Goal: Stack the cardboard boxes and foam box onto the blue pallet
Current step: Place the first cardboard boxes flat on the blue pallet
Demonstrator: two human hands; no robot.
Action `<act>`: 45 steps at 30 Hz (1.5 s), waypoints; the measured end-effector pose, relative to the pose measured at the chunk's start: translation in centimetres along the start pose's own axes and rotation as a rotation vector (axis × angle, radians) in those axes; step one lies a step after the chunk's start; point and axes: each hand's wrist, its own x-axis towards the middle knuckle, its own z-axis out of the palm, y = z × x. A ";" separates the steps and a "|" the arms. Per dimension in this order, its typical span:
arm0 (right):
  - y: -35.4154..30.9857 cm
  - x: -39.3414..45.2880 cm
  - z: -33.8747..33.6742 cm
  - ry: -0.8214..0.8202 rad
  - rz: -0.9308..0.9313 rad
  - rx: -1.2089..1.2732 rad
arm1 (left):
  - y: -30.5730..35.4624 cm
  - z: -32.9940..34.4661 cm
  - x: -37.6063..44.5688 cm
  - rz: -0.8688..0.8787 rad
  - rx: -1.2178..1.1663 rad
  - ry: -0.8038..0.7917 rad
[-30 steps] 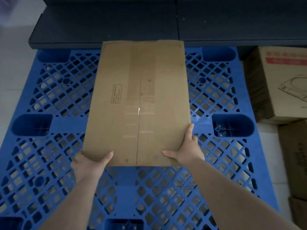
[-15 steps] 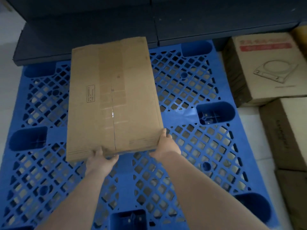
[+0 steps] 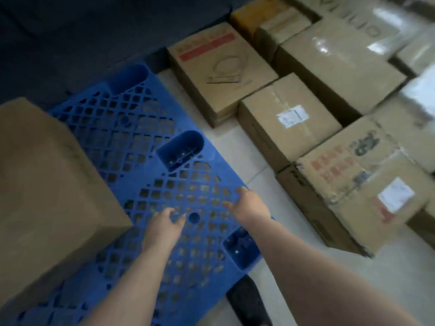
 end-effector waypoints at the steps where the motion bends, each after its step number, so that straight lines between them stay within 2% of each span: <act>1: 2.6 0.2 -1.8 0.017 0.040 0.040 | 2.5 1.2 -0.4 0.028 0.012 -0.014; 6: 14.7 1.6 -8.8 0.165 0.247 0.182 | 14.1 8.5 -2.0 0.213 0.064 -0.102; 11: 25.1 4.5 -12.0 0.249 0.449 0.406 | 24.3 16.6 -1.5 0.378 0.232 -0.201; 14: 31.3 6.6 -12.5 0.298 0.556 0.511 | 29.1 21.2 0.2 0.440 0.330 -0.208; 18: 39.1 9.4 -11.1 0.412 0.740 0.614 | 33.8 26.8 3.8 0.491 0.316 -0.160; 21: 43.0 11.5 -9.6 0.444 0.851 0.664 | 35.8 30.4 6.6 0.457 0.322 -0.128; 23: 44.8 12.8 -8.4 0.428 0.891 0.678 | 36.2 32.1 7.8 0.425 0.428 -0.089; 25: 45.9 13.8 -7.5 0.427 0.917 0.755 | 36.0 32.8 8.6 0.425 0.527 0.016; 29: 46.6 14.6 -6.4 0.505 0.976 1.001 | 36.0 32.8 9.9 0.446 0.433 0.134; 35: 44.9 12.0 -4.5 0.569 1.055 1.092 | 35.9 30.5 9.0 0.339 0.608 0.082; 40: 42.4 8.0 -4.6 0.652 1.062 1.192 | 35.4 26.4 6.1 0.388 0.319 0.011; 45: 38.1 1.4 -3.4 0.635 1.058 1.346 | 34.9 21.1 1.4 0.483 0.316 0.020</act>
